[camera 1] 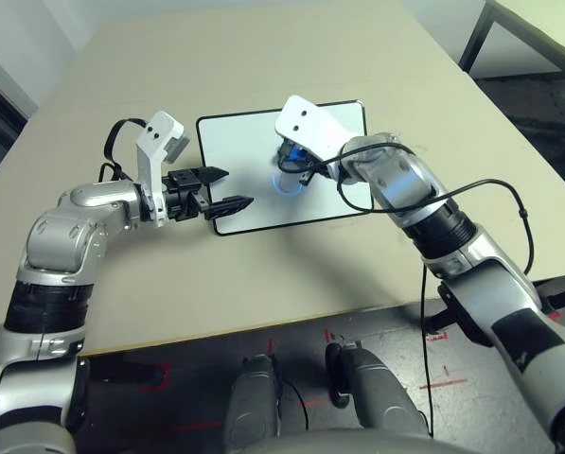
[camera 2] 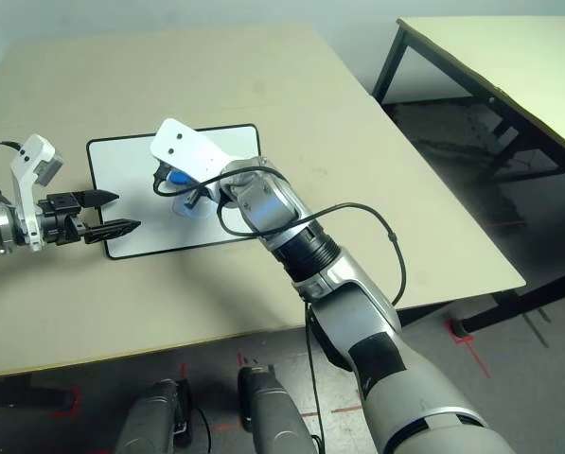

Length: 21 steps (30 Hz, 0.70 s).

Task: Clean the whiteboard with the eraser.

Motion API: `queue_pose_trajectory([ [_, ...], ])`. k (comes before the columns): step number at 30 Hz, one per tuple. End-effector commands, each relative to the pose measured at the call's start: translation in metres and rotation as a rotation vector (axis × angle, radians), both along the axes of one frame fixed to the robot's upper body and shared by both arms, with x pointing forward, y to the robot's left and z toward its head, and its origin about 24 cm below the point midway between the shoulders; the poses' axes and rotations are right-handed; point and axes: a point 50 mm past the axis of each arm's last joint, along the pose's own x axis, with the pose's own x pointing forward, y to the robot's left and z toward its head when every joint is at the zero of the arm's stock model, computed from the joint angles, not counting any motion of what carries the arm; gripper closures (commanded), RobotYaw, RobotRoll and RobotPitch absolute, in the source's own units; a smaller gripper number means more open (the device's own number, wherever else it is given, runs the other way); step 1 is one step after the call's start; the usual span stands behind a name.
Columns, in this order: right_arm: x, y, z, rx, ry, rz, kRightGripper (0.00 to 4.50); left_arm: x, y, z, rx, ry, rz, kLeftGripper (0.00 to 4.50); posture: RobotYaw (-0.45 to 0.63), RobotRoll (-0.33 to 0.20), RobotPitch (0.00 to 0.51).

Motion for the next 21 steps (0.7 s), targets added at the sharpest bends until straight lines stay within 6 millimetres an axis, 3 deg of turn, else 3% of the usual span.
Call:
queue_pose_trajectory([
  [1,-0.020,-0.008,-0.032,-0.160,0.136,0.058,3.91,-0.004,0.001,0.001,0.000,0.007,0.002,0.00,-0.01,0.000,0.174],
  [5,-0.031,-0.014,-0.040,-0.217,0.172,0.076,3.91,-0.004,0.001,0.001,0.000,0.008,0.005,0.00,-0.01,0.000,0.174],
  [9,-0.021,-0.014,-0.033,-0.189,0.129,0.030,3.91,-0.004,-0.001,0.002,-0.002,0.007,0.005,0.00,-0.01,0.000,0.174],
  [14,0.013,-0.004,0.009,-0.003,-0.042,-0.083,3.91,-0.005,-0.003,0.002,-0.004,0.007,0.003,0.00,-0.01,0.000,0.173],
  [17,0.016,-0.005,0.005,-0.015,-0.037,-0.088,3.91,-0.005,-0.004,0.003,-0.005,0.006,0.001,0.00,-0.01,0.000,0.173],
  [21,0.002,-0.009,-0.013,-0.081,0.039,-0.041,3.91,-0.005,-0.004,0.003,-0.004,0.005,0.003,0.00,-0.01,0.000,0.173],
])
